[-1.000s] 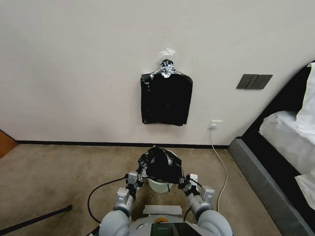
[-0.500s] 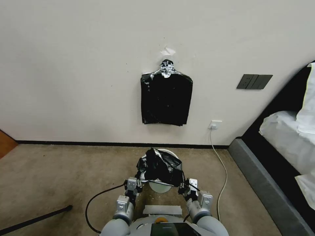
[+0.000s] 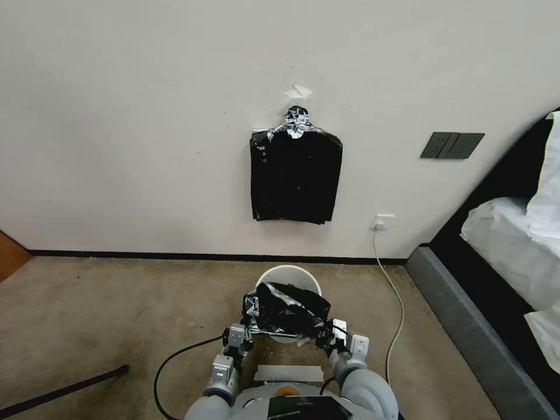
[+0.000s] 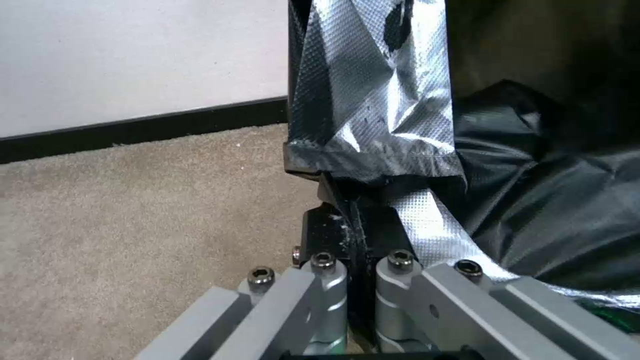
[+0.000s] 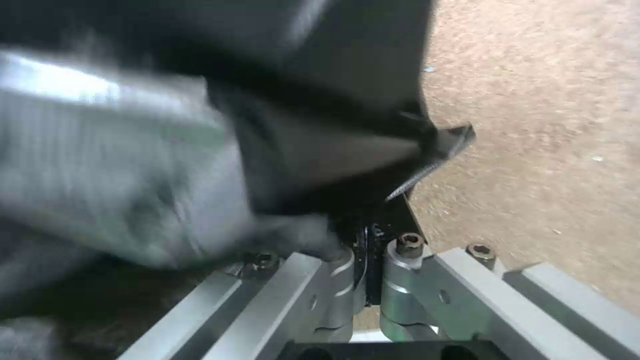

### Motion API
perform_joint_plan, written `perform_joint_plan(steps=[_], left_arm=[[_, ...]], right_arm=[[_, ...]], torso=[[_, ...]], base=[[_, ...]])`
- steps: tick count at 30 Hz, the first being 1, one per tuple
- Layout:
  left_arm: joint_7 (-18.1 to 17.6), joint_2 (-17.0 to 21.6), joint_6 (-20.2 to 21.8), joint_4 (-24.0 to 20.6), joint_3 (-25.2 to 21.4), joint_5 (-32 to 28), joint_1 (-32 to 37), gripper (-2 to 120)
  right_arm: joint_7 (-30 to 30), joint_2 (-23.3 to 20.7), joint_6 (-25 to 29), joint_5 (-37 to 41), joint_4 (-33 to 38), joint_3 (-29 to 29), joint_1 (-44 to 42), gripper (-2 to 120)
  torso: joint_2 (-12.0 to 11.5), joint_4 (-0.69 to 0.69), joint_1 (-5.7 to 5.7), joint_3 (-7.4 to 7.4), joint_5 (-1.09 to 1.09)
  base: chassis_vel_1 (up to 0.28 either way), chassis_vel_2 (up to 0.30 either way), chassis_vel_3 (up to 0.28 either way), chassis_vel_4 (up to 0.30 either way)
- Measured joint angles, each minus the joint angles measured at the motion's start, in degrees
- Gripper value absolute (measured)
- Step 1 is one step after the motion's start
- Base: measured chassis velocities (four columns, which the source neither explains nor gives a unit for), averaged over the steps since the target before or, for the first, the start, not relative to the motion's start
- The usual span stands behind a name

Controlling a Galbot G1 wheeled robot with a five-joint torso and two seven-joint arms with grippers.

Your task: Place a trash bag onto the trash bin.

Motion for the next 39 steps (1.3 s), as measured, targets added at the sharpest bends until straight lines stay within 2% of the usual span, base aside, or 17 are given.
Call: perform_joint_plan(steps=[13, 19, 20, 21, 24, 27, 29, 31, 32, 35, 37, 39], left_arm=[[-0.17, -0.18, -1.59, 5.22, 1.0, -0.33, -4.57, 0], [-0.05, 0.02, -2.15, 5.65, 0.73, -0.33, -4.97, 0], [0.2, 0.25, -1.87, 4.98, 0.19, -0.55, -4.78, 0], [0.2, 0.25, -1.87, 4.98, 0.19, -0.55, -4.78, 0], [0.75, 1.2, 0.43, 1.96, -1.77, -2.73, -4.13, 13], [1.1, 2.25, 1.28, 1.1, -2.5, -2.7, -3.33, 21], [1.79, 3.21, 2.66, -0.04, -3.43, -2.48, -1.99, 31], [1.94, 3.45, 3.0, -0.36, -3.73, -2.23, -1.58, 35], [2.24, 3.8, 3.26, -0.87, -4.16, -1.09, -0.69, 43], [2.35, 3.91, 3.21, -1.23, -4.38, 0.26, -0.01, 50], [2.39, 3.97, 2.65, -1.59, -4.57, 1.78, 0.77, 60], [2.39, 3.98, 2.47, -1.6, -4.6, 1.99, 0.88, 62]], right_arm=[[-3.76, -0.51, 4.45, -1.89, -5.45, 0.12, 2.31, 0], [-5.24, -0.98, 5.72, -3.56, -5.9, 0.07, 1.91, 0], [-5.9, -1.32, 6.03, -4.56, -5.67, -0.01, 1.18, 6], [-5.9, -1.32, 6.03, -4.56, -5.67, -0.01, 1.18, 6], [-6.32, -2.38, 6.55, -6.3, -3.75, 0.02, -1.22, 20], [-6.44, -2.96, 6.89, -7.22, -2.84, 0.14, -2.49, 28], [-6.62, -3.43, 7.21, -8.61, -2.03, 0.27, -3.88, 38], [-6.79, -3.57, 7.35, -9.1, -1.76, 0.3, -4.45, 41], [-7.21, -3.94, 7.77, -10.34, -1.14, 0.32, -5.77, 50], [-7.54, -4.34, 8.12, -11.37, -0.38, 0.32, -6.87, 56], [-8.01, -4.96, 8.48, -12.61, 1.05, 0.33, -8.55, 67], [-8.1, -5.11, 8.55, -12.8, 1.4, 0.34, -8.88, 70]], torso=[[0.0, 0.0, 0.0, 0.0, 0.0], [0.0, 0.0, 0.0, 0.0, 0.0], [0.0, 0.0, 0.0, 0.0, 0.0], [0.0, 0.0, 0.0, 0.0, 0.0], [0.0, -0.01, 0.0, 0.0, 0.0], [0.0, 0.0, 0.0, 0.0, 0.0], [0.0, 0.01, 0.0, 0.0, 0.01], [0.0, 0.0, 0.0, 0.0, 0.0], [0.0, 0.0, 0.0, 0.0, 0.01], [0.0, 0.0, 0.0, 0.0, 0.0], [0.0, 0.0, 0.0, 0.0, 0.0], [0.0, 0.0, 0.0, 0.0, 0.0]], base=[[0.0, 0.0, 0.0, 0.0], [0.0, 0.0, 0.0, 0.0], [0.0, 0.0, 0.0, 0.0], [0.0, 0.0, 0.0, 0.0], [0.0, 0.0, 0.0, 0.0], [0.0, 0.0, 0.0, 0.0], [0.0, 0.0, 0.0, 0.0], [0.0, 0.0, 0.0, 0.0], [0.0, 0.0, 0.0, 0.0], [0.0, 0.0, 0.0, 0.0], [0.0, 0.0, 0.0, 0.0], [0.0, 0.0, 0.0, 0.0]])
